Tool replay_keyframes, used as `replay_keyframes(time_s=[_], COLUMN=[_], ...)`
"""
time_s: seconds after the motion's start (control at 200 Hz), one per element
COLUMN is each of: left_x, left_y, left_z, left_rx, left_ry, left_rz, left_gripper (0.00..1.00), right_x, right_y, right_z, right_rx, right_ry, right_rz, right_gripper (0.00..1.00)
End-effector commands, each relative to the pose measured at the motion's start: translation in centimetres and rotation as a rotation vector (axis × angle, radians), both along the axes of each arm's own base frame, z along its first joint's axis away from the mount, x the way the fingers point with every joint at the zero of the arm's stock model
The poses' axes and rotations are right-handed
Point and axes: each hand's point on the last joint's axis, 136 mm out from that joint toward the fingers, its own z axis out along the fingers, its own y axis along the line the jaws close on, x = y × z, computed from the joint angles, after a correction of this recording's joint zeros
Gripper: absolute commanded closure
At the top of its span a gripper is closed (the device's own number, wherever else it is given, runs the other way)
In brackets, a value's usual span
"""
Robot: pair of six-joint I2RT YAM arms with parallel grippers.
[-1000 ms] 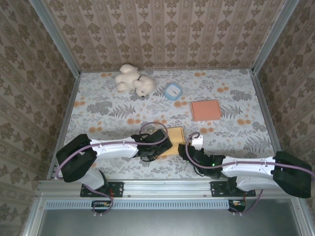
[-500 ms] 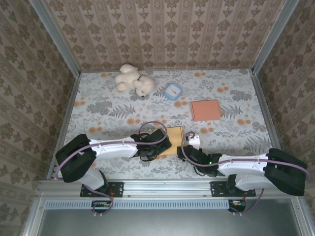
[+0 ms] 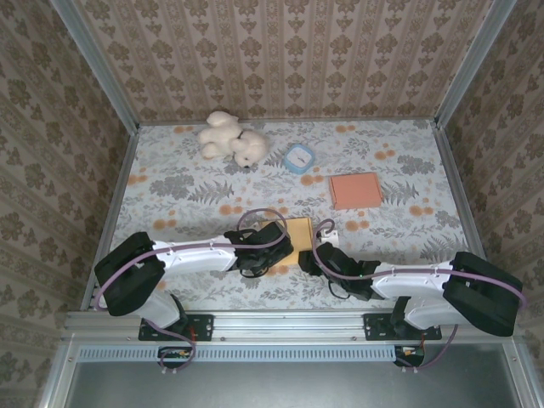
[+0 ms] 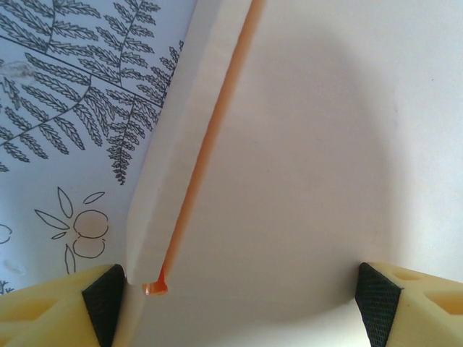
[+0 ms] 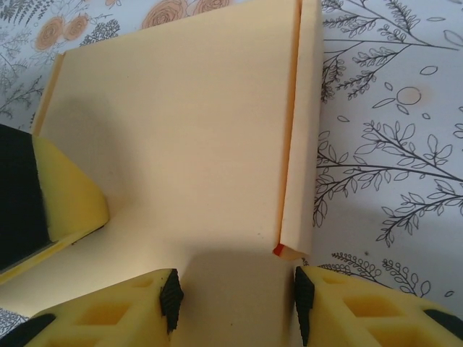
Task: Fold the paper box
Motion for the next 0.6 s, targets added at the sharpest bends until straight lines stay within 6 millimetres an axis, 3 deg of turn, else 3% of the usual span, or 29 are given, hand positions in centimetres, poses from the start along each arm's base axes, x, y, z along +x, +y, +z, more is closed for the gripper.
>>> replay_keyframes(time_s=[0.0,0.205,0.38,0.595], left_x=[-1.9,-1.9,-1.9,-1.9], left_y=[3.7,3.6,3.8,4.2], left_z=[-2.8,-2.9,-3.0,-3.4], left_rx=[0.164,0.163,0.172,0.186], left_ry=[0.077,0.081,0.077,0.083], left_rz=[-0.013,-0.016,-0.016,-0.012], left_gripper=[0.16,0.16,0.15,0.15], right_x=[-0.8,-0.5,-0.2,-0.2], right_y=[2.1,1.8,0.3,0.2], right_z=[0.6,0.6,-0.5,-1.3], right_rx=[0.079,0.056,-0.047,-0.063], right_ry=[0.046,0.027,0.011,0.019], right_rz=[0.068,0.063,0.037,0.035], right_gripper=[0.52,0.54,0.56,0.56])
